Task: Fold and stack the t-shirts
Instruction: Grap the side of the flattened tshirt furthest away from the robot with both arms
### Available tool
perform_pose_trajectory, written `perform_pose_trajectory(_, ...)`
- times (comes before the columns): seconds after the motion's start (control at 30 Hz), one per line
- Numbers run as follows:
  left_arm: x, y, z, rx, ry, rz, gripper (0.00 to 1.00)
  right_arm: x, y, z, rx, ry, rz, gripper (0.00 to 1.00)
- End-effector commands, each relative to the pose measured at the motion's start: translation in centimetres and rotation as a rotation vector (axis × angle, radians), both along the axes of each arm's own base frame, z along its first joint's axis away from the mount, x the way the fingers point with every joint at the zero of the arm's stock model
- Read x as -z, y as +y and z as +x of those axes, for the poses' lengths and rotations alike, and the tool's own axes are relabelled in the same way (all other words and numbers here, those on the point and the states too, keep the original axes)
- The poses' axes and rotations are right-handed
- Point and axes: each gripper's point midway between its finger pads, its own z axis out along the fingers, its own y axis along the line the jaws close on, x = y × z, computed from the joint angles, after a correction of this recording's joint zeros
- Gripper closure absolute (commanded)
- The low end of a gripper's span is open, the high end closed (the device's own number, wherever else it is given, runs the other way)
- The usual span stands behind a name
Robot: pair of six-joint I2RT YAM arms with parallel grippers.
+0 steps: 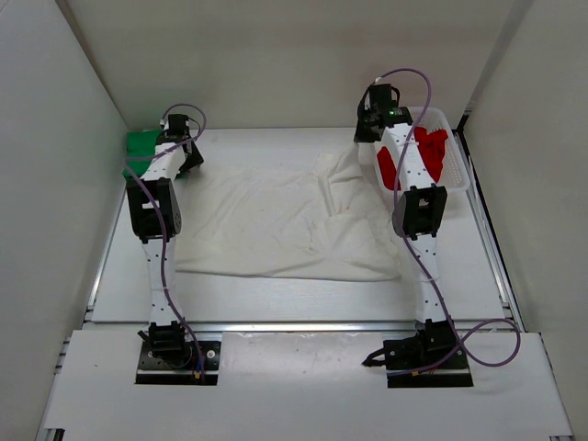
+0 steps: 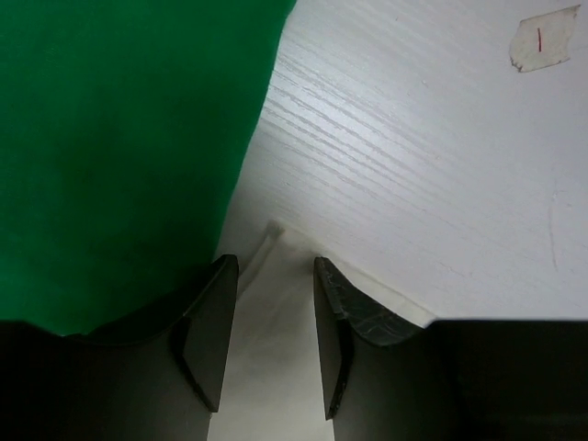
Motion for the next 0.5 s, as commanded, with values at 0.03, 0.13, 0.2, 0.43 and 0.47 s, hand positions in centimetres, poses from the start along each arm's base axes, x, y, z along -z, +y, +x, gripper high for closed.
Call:
perform_pose_trajectory(0.03,-1.8,0.5,0.5,-0.001,-0.026,0.038,0.50,-6.8,0.0,0.1,-0.013,-0.125,0.032,1.00)
perform_pose_trajectory(0.13,-1.2,0.8,0.6,0.000,-0.015,0.045,0.46,-7.3,0.5,-0.2,-0.030,-0.132,0.032,1.00)
perform_pose_trajectory(0.2,-0.7,0.9,0.6,0.001,-0.013,0.035,0.45,-7.3,0.8,-0.2,-0.034,-0.134,0.038,1.00)
perform_pose_trajectory(0.43,0.6,0.6,1.1,0.038,-0.010,0.015,0.53,-8.4,1.5,-0.1,-0.060,-0.159,0.071,1.00)
perform_pose_trajectory(0.47,1.0,0.7,1.0,0.038,-0.004,0.013,0.57,-8.2,1.9,-0.3,-0.068,-0.151,0.074,1.00)
